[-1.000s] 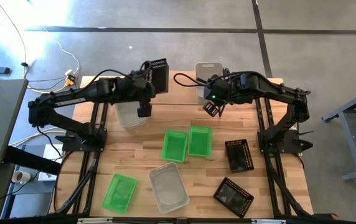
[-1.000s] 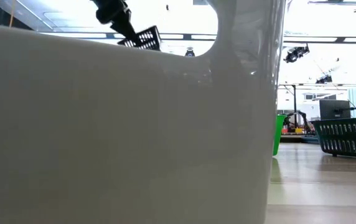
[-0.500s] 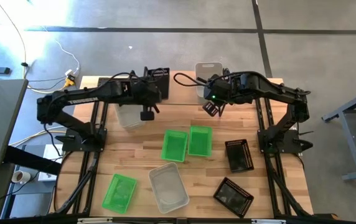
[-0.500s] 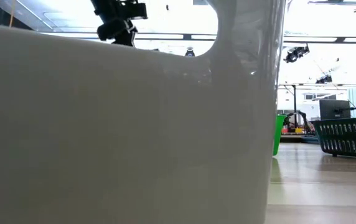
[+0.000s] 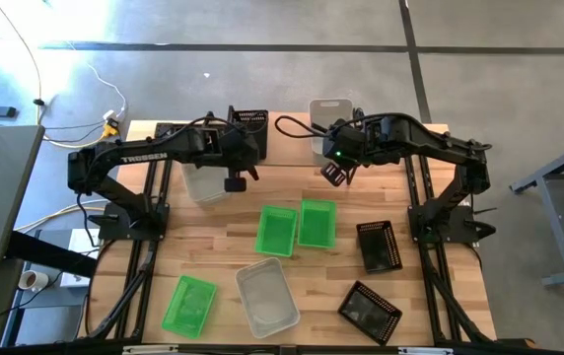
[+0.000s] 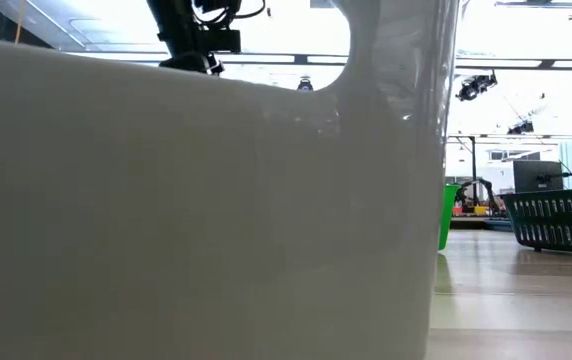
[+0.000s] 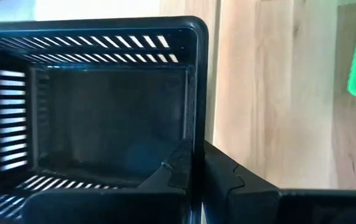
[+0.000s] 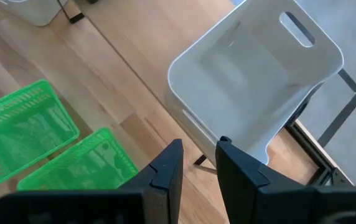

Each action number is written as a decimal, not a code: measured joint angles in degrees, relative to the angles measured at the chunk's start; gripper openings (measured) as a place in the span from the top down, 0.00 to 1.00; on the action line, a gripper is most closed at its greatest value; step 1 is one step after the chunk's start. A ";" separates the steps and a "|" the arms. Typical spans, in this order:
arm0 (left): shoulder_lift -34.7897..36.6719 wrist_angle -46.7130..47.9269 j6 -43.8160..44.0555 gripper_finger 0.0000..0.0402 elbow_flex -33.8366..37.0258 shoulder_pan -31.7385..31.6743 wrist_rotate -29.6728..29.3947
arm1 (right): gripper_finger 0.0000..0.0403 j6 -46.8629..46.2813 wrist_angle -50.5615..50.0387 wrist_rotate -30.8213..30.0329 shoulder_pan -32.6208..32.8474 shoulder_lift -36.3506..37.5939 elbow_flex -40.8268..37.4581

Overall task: Stack baskets on shelf by color
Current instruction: Put the top left black bin on the shelf

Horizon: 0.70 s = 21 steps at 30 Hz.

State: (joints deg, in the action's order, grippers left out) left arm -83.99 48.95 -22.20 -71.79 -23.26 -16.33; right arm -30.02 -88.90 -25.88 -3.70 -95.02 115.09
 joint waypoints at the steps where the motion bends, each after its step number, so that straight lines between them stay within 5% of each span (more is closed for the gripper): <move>1: 0.00 0.00 0.00 0.97 0.00 -0.03 -0.01 | 0.80 0.01 -0.01 0.10 -0.01 0.00 0.00; 21: -0.02 -1.52 0.82 0.79 0.00 -0.03 -0.82 | 0.80 1.74 -0.03 1.00 -0.01 0.00 0.00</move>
State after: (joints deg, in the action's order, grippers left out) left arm -84.01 47.43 -21.38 -71.79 -23.29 -17.15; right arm -28.28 -88.92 -24.88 -3.71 -95.02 115.09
